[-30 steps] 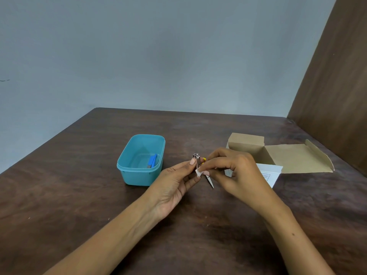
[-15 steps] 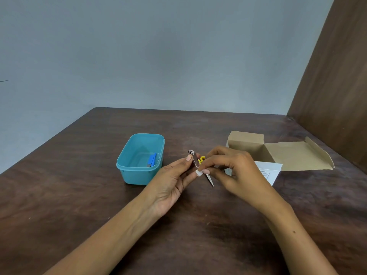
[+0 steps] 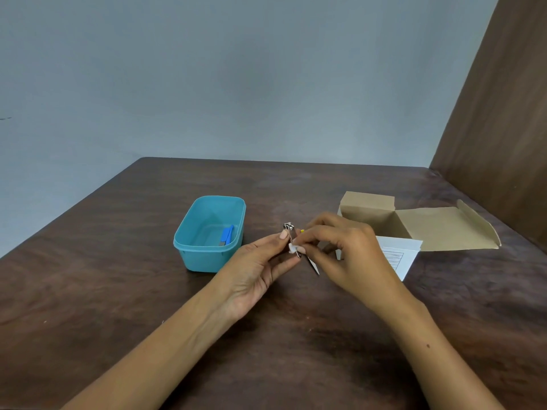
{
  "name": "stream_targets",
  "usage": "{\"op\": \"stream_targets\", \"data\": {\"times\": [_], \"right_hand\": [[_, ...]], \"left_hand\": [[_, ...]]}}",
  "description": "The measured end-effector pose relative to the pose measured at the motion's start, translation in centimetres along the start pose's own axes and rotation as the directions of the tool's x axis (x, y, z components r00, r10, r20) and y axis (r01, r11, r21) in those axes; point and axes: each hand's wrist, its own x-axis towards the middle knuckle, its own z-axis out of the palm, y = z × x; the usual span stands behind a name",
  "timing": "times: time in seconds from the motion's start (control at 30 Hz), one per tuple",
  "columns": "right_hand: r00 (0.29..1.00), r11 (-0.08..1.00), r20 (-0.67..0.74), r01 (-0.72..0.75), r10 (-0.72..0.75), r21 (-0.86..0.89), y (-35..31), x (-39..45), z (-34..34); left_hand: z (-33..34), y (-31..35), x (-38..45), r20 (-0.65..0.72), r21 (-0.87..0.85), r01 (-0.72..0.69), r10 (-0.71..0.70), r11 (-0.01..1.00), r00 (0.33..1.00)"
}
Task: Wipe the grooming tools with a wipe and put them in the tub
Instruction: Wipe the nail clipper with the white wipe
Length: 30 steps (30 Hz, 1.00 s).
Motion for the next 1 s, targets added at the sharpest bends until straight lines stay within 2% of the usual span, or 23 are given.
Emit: {"op": "stream_targets", "data": {"times": [0.13,0.2,0.37,0.57,0.7,0.9,1.0], "right_hand": [[0.997,0.998,0.079,-0.030,0.025,0.062,0.28,0.01,-0.55],[0.996,0.996,0.073,-0.052,0.046,0.074,0.30,-0.04,-0.62],[0.980,0.991,-0.154,-0.118,0.125,0.056,-0.26,-0.01,-0.04],[0.953,0.980,-0.232,-0.179,0.195,0.087,-0.56,0.21,0.27],[0.968,0.977,-0.167,-0.164,0.186,0.133,-0.38,0.29,-0.06],[0.984,0.983,-0.107,-0.127,0.141,0.134,-0.18,0.15,-0.37],[0.980,0.976,-0.100,-0.153,0.170,0.158,-0.10,0.15,-0.42]], "left_hand": [[0.02,-0.18,0.04,0.013,0.017,0.037,-0.037,0.999,0.999],[-0.06,-0.26,0.06,0.017,0.063,0.034,-0.035,0.997,0.999],[-0.06,-0.44,0.18,0.043,0.151,-0.045,0.039,0.988,0.998],[0.04,-0.57,0.11,0.085,0.262,-0.129,0.110,0.957,0.990],[0.07,-0.55,0.10,0.110,0.315,-0.190,0.163,0.930,0.980],[-0.23,-0.32,-0.12,0.080,0.361,-0.188,0.171,0.913,0.982],[-0.14,-0.26,-0.23,0.070,0.384,-0.181,0.167,0.905,0.983]]}}
